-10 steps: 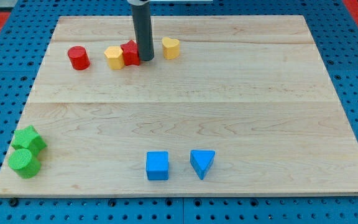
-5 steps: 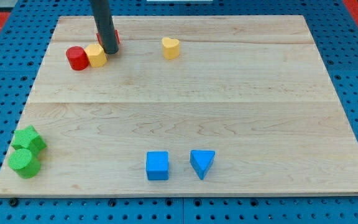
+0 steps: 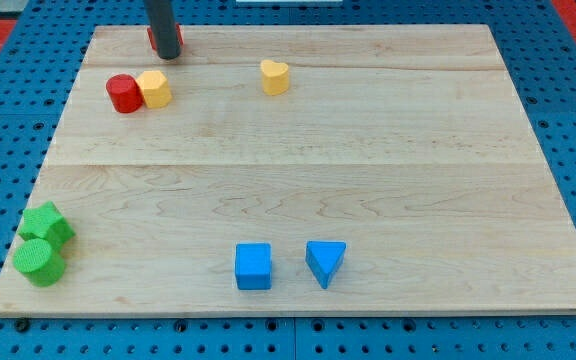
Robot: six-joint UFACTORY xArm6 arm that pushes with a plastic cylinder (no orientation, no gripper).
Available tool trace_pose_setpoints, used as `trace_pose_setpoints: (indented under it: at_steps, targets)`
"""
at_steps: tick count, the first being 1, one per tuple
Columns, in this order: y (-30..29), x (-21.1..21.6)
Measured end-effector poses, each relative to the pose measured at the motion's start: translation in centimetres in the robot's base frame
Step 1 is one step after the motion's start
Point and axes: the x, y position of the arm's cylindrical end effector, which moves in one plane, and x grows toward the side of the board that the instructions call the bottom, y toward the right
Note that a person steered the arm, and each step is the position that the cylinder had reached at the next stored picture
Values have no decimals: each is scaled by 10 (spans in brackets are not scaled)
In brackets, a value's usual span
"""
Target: Move the red star at the top left side of the red circle
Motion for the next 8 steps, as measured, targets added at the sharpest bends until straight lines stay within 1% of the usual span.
trace_pose_setpoints:
  at_steps: [1,2,3,4,6,7,8]
  targets:
    - [72,44]
    - [87,-5]
    - [59,-51]
    - [14,-56]
    - [-49,-34]
    - [-108,-16]
    - [-127,-6]
